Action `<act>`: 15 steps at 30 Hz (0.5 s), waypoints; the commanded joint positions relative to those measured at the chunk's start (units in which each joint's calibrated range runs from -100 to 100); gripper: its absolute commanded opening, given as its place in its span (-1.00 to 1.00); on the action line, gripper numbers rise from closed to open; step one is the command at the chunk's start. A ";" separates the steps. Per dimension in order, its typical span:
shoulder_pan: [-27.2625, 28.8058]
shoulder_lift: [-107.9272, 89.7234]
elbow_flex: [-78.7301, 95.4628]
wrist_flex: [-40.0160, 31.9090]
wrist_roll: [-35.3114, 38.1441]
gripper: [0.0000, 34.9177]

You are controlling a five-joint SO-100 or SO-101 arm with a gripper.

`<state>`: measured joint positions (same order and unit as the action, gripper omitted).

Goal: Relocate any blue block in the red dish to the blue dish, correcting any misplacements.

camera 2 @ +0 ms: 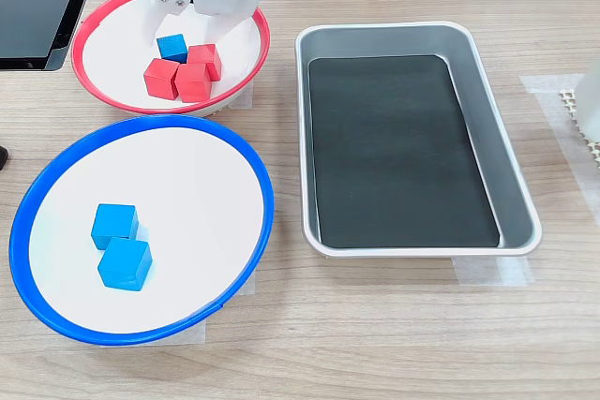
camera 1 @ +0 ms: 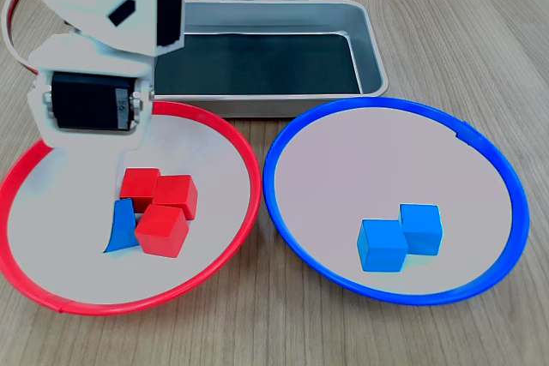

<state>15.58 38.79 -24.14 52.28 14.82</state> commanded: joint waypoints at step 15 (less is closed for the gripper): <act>-1.50 -0.54 1.06 -0.49 -0.93 -0.25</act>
<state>14.07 39.30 -23.41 51.71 14.24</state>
